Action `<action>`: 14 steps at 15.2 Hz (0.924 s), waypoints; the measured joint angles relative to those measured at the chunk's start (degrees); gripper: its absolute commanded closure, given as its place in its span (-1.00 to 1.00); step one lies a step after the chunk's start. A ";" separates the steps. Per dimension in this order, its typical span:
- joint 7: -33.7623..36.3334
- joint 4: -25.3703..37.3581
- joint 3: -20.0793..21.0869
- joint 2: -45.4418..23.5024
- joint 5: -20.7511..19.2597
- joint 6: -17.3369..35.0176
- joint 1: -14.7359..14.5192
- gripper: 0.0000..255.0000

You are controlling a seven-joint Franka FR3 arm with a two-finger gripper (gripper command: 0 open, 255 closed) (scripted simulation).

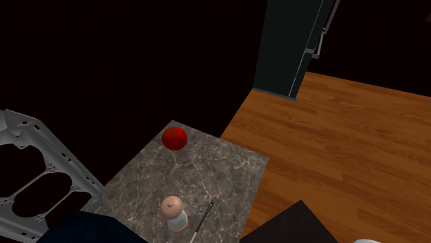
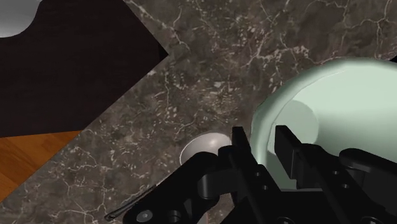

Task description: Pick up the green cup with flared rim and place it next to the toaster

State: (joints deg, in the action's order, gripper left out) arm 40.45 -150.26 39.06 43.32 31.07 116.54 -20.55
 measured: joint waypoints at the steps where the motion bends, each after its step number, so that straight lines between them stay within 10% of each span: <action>1: -0.03 -0.60 0.41 -0.19 0.36 0.85 -0.13 1.00; 14: -1.01 -6.23 5.66 -5.65 3.89 12.02 0.09 1.00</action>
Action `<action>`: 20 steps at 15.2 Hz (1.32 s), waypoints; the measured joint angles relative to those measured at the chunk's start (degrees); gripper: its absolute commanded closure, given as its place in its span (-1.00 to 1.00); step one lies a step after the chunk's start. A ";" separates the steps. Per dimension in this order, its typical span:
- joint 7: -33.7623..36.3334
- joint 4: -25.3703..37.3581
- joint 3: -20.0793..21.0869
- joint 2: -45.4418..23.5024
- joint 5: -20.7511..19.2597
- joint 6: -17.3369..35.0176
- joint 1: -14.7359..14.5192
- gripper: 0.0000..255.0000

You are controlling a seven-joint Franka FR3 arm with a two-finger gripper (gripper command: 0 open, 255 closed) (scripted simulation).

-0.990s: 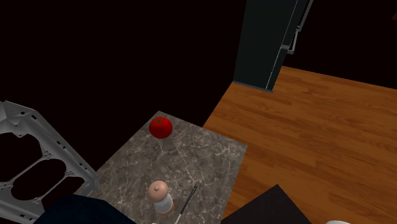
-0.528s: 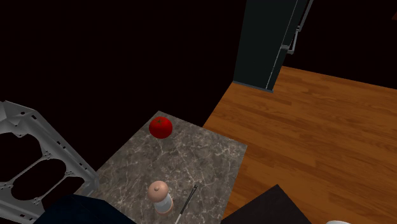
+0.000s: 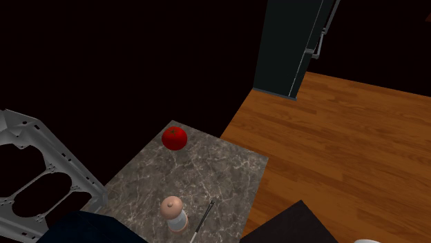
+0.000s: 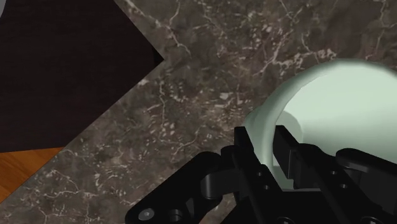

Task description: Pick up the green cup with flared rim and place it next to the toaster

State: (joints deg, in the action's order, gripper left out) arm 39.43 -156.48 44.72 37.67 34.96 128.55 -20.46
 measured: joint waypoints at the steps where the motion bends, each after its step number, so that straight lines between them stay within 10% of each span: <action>1: -0.02 -0.03 0.06 -0.10 0.02 0.13 0.03 1.00; 5: -0.04 -0.05 0.10 -0.17 0.04 0.24 0.06 1.00; 6: -0.04 -0.06 0.10 -0.17 0.04 0.25 0.06 -1.00; 20: 0.43 3.46 -4.66 5.39 -2.55 -8.99 -0.73 -1.00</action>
State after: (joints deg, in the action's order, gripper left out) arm 39.87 -153.03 40.06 43.06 32.41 119.56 -21.19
